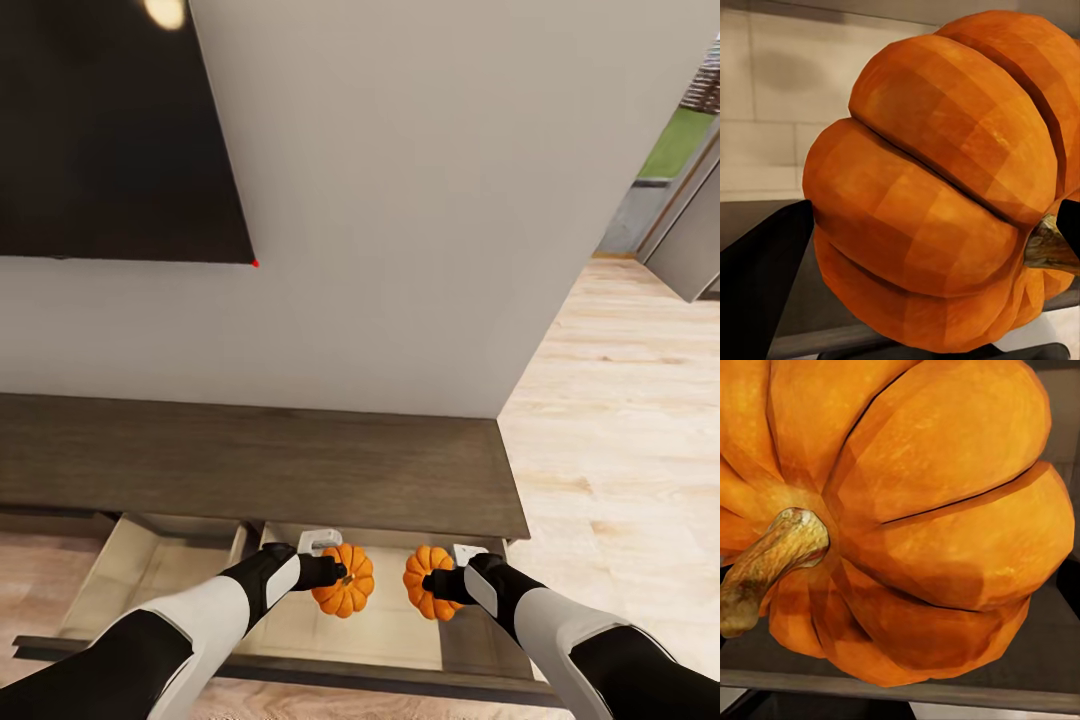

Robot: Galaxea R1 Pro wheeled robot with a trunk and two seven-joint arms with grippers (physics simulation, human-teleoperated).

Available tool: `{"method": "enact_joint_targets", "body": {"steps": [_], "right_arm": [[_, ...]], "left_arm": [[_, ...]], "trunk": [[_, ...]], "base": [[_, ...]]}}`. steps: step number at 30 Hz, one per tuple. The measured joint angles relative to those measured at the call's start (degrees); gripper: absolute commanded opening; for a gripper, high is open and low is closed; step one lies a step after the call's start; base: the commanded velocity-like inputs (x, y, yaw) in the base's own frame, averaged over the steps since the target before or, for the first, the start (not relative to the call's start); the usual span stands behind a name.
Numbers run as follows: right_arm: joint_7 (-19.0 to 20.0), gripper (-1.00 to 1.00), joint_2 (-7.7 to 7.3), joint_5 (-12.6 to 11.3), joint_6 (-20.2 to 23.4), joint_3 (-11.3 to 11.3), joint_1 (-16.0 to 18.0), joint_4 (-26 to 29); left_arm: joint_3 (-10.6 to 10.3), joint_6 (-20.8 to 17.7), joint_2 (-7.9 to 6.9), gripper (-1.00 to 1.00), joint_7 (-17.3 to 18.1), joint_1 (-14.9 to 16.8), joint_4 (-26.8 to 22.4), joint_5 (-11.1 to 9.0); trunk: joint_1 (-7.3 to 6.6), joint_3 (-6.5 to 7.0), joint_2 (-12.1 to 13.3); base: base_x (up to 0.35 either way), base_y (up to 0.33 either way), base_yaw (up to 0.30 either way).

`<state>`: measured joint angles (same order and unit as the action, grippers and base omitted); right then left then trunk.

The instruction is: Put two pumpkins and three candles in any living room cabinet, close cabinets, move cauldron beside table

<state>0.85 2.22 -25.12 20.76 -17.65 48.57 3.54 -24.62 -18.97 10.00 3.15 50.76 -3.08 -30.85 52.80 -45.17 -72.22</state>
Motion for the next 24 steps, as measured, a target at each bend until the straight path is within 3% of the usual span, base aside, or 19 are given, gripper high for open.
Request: {"method": "enact_joint_targets", "body": {"steps": [24], "right_arm": [[0.0, -1.0, 0.0, 0.0, 0.0, 0.0, 0.0, -0.1]], "left_arm": [[0.0, 0.2, 0.0, -1.0, 0.0, 0.0, -0.1, 0.0]], "trunk": [[0.0, -2.19, 0.0]], "base": [[0.0, 0.0, 0.0]]}}
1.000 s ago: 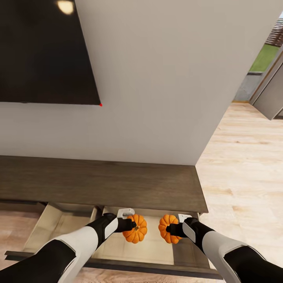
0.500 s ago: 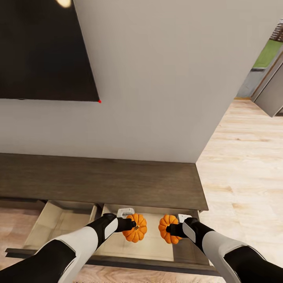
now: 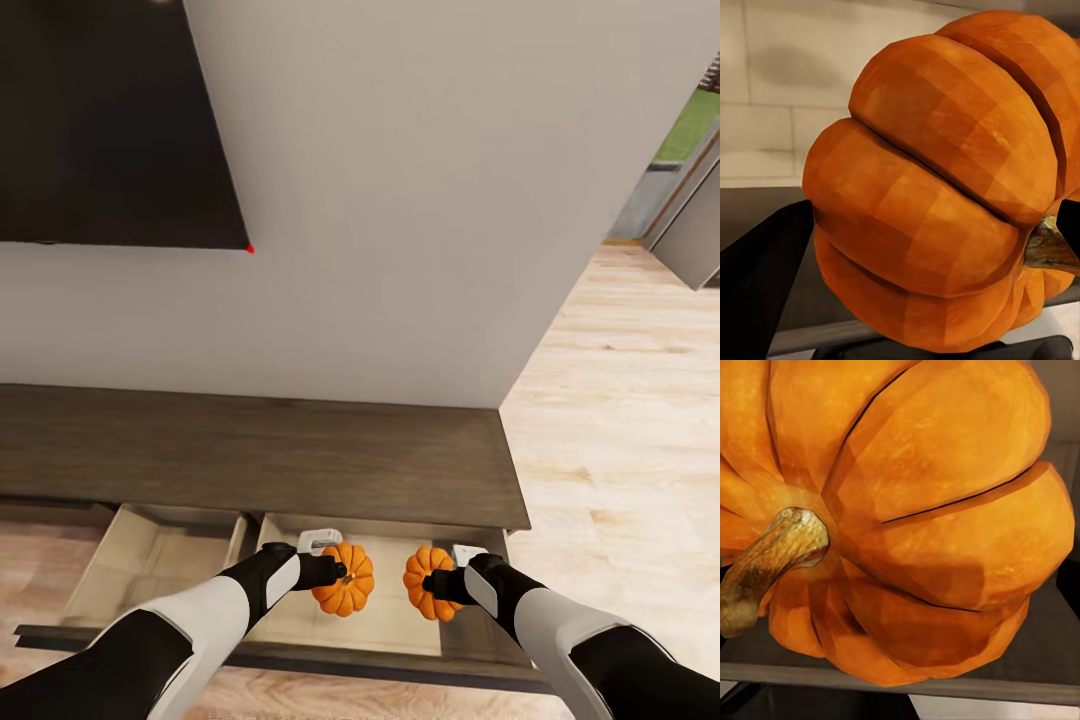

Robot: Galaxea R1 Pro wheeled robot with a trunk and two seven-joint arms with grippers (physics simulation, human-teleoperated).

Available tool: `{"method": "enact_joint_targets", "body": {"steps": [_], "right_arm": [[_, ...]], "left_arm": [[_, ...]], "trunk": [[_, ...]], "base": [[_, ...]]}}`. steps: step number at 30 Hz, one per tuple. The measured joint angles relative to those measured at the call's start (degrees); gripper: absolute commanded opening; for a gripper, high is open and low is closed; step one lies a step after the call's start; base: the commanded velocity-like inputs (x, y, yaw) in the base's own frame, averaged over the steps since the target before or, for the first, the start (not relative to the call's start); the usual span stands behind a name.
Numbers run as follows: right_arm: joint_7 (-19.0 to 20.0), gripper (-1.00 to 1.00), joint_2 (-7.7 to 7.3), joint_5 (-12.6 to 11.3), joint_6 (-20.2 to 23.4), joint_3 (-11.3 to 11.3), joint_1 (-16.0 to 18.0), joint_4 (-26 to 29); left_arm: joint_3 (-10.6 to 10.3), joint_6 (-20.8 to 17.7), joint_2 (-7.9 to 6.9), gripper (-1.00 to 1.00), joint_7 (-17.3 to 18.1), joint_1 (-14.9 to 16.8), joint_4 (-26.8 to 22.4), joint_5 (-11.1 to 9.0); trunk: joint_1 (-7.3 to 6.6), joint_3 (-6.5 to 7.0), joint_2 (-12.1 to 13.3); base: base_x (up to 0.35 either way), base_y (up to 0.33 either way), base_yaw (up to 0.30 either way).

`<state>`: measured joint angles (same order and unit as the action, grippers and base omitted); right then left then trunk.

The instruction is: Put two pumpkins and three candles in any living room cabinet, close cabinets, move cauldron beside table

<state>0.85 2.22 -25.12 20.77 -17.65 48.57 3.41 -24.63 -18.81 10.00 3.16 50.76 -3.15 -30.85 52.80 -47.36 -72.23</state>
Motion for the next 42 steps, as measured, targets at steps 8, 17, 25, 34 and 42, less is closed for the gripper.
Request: {"method": "enact_joint_targets", "body": {"steps": [8, 17, 25, 34, 42], "right_arm": [[0.0, -1.0, 0.0, 0.0, 0.0, 0.0, 0.0, 0.0], [0.0, -1.0, 0.0, 0.0, 0.0, 0.0, 0.0, 0.0], [0.0, -1.0, 0.0, 0.0, 0.0, 0.0, 0.0, 0.0], [0.0, -1.0, 0.0, 0.0, 0.0, 0.0, 0.0, 0.0], [0.1, -1.0, 0.05, 0.0, -0.3, 0.0, 0.0, 0.0]], "left_arm": [[0.0, 0.0, 0.0, -1.0, 0.0, 0.0, 0.0, 0.0], [0.0, 0.0, 0.0, -1.0, 0.0, 0.0, 0.0, 0.0], [0.0, 0.0, 0.0, -1.0, 0.0, 0.0, 0.0, 0.0], [0.0, 0.0, 0.0, -1.0, 0.0, 0.0, 0.0, 0.0], [0.1, 0.0, 0.0, -1.0, 0.0, 0.0, 0.0, 0.1]], "trunk": [[0.0, -0.73, 0.0], [-0.02, -1.55, 0.0], [0.0, -2.24, 0.0], [0.0, -2.81, 0.0], [0.0, -2.92, 0.0]], "base": [[0.0, 0.0, 0.0], [0.1, 0.0, 0.0], [0.048, 0.0, -0.072], [0.001, 0.0, -0.2], [0.0, 0.0, -0.024]]}}
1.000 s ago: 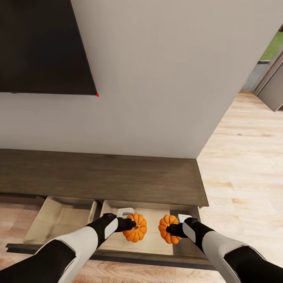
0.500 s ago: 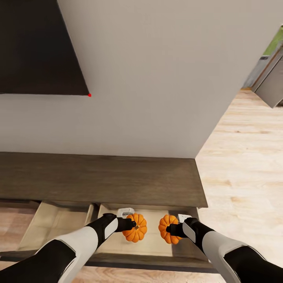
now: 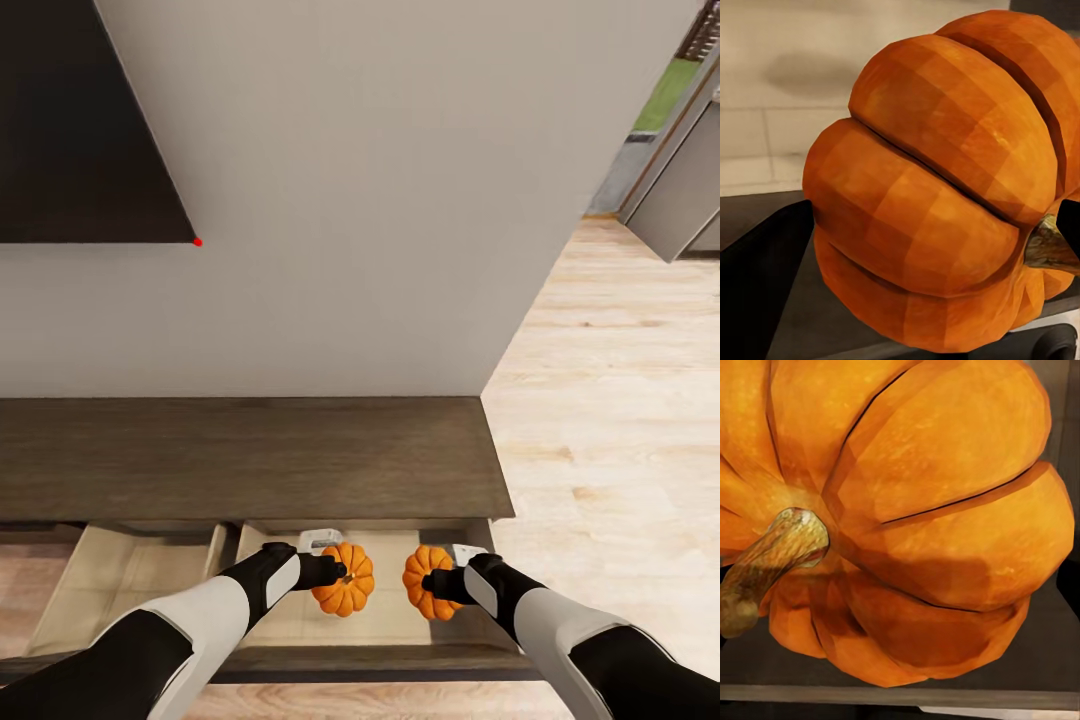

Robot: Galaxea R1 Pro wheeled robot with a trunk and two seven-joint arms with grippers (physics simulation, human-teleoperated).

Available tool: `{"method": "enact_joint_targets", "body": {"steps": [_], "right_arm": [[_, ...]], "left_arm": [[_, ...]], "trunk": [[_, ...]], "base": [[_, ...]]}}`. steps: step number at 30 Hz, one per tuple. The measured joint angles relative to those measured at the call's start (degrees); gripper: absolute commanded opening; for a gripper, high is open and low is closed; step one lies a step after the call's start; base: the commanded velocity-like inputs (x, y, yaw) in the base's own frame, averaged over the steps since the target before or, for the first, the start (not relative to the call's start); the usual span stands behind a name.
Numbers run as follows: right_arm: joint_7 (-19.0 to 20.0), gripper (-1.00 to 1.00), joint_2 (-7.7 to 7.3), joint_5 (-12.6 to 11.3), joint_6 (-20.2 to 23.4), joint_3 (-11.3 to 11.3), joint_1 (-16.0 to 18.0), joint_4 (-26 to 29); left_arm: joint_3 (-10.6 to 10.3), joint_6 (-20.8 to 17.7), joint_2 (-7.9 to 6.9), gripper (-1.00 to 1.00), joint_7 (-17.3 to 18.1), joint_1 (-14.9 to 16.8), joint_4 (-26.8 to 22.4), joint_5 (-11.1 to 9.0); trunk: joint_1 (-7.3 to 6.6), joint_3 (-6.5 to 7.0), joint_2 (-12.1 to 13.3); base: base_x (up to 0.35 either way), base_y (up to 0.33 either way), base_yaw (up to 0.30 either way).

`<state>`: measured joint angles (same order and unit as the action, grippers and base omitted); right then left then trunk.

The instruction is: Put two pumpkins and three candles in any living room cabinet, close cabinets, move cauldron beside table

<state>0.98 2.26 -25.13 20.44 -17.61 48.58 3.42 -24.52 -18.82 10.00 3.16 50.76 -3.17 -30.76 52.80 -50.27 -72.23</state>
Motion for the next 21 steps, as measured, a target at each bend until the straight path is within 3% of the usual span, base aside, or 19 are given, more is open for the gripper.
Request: {"method": "enact_joint_targets", "body": {"steps": [8, 14, 21], "right_arm": [[0.0, -1.0, 0.39, 0.0, 0.0, 0.0, 0.0, 0.0], [0.0, -1.0, 0.39, 0.0, 0.0, 0.0, 0.0, 0.0], [0.0, -1.0, 0.39, 0.1, -0.1, 0.0, 0.0, 0.0]], "left_arm": [[-0.1, 0.0, 0.0, -1.0, 0.0, 0.0, 0.0, 0.0], [-0.1, 0.0, 0.0, -1.0, 0.0, 0.0, 0.0, 0.0], [-0.2, 0.0, 0.0, -1.0, 0.0, 0.0, 0.0, -0.1]], "trunk": [[0.0, -0.14, 0.0], [0.0, -0.18, 0.0], [1.53, -1.44, -2.8]], "base": [[0.0, 0.0, 0.15], [0.0, 0.0, 0.031], [0.0, 0.0, 0.001]]}}
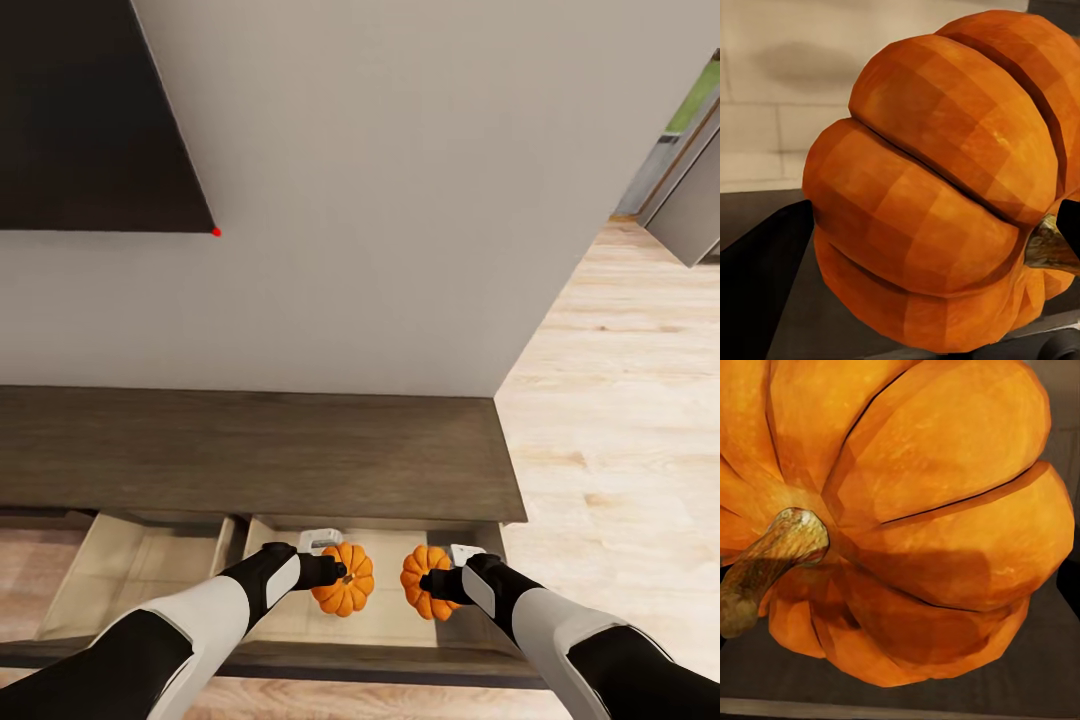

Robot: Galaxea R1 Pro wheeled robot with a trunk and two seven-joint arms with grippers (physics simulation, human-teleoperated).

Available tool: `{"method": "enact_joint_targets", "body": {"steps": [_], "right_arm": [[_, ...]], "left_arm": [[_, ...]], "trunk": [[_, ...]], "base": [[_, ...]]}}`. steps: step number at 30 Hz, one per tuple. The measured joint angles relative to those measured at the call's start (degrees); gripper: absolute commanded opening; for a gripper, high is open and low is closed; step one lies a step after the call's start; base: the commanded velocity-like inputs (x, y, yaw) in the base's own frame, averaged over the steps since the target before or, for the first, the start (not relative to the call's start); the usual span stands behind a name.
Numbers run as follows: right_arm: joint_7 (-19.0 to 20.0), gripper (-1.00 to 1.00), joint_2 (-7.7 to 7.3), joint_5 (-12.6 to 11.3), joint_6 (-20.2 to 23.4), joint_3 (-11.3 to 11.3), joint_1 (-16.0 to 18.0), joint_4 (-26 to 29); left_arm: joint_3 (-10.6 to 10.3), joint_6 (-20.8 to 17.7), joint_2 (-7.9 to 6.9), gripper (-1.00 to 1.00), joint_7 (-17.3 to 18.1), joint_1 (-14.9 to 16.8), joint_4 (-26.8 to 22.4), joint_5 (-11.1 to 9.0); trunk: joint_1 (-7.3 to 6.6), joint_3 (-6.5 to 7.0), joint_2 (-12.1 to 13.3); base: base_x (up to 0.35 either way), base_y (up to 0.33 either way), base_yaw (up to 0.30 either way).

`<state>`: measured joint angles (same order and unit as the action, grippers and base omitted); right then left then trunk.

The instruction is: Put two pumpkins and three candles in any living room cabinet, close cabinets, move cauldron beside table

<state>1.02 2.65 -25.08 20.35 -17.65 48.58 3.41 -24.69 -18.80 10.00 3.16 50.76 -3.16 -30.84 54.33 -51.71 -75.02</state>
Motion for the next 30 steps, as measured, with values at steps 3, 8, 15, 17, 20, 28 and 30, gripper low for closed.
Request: {"method": "enact_joint_targets", "body": {"steps": [3, 8, 15, 17, 20, 28, 30], "right_arm": [[0.0, -1.0, 0.0, 0.0, 0.0, 0.0, 0.0, 0.0], [0.0, -1.0, 0.0, 0.0, 0.0, 0.0, 0.0, 0.0], [0.0, -1.0, 0.0, 0.0, 0.0, 0.0, 0.0, 0.0], [0.0, -1.0, 0.0, 0.0, 0.0, 0.0, 0.0, 0.0], [0.0, -1.0, 0.0, 0.0, 0.1, 0.0, 0.0, 0.0], [0.0, -1.0, 0.0, 0.0, 0.1, 0.0, 0.0, 0.0], [0.0, -1.0, 0.03, 0.0, 0.1, 0.0, 0.0, 0.0]], "left_arm": [[0.0, 0.0, 0.0, -1.0, 0.0, 0.0, 0.0, 0.0], [0.0, 0.0, 0.0, -1.0, 0.0, 0.0, 0.0, 0.0], [0.1, 0.0, 0.0, -1.0, 0.0, 0.0, 0.0, 0.0], [0.0, 0.0, 0.0, -1.0, 0.0, 0.0, 0.0, 0.0], [0.0, 0.0, 0.0, -1.0, 0.0, 0.0, 0.0, 0.0], [0.1, 0.0, 0.0, -1.0, 0.0, 0.0, 0.0, 0.1], [0.1, 0.0, 0.0, -1.0, 0.0, 0.0, 0.0, 0.1]], "trunk": [[0.66, -0.54, -1.2], [1.76, -1.44, -3.2], [1.98, -1.62, -3.6], [2.2, -1.8, -4.0], [2.86, -2.33, -5.2], [3.74, -3.06, -6.8], [3.74, -3.06, -6.8]], "base": [[0.0, 0.0, 0.0], [0.0, 0.0, 0.0], [0.0, 0.0, 0.0], [0.0, 0.0, 0.0], [0.0, 0.0, 0.0], [0.0, 0.0, 0.0], [0.0, 0.0, 0.0]]}}
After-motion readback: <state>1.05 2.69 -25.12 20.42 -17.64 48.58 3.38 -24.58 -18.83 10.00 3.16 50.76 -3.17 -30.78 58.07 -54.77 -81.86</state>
